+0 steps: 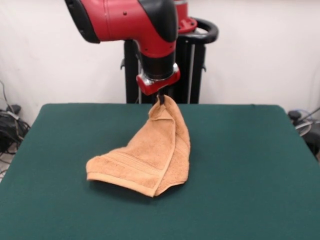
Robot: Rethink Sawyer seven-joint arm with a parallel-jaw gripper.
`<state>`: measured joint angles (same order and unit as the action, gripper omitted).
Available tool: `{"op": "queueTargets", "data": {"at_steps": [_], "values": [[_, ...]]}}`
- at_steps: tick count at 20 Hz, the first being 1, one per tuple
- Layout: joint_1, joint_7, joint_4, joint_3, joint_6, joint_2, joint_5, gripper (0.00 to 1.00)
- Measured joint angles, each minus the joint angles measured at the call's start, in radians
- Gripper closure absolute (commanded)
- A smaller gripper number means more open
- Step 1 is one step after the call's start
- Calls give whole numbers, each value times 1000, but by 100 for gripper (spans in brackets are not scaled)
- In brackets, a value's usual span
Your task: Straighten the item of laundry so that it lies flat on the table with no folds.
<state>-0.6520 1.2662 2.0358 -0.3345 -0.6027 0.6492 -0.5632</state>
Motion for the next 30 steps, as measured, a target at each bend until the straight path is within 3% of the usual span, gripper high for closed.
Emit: {"op": "queueTargets", "data": {"at_steps": [9, 10, 30], "values": [[14, 0, 0, 0, 0, -24, 0, 100], [17, 0, 0, 0, 0, -29, 0, 0], [18, 0, 0, 0, 0, -63, 0, 0]]}}
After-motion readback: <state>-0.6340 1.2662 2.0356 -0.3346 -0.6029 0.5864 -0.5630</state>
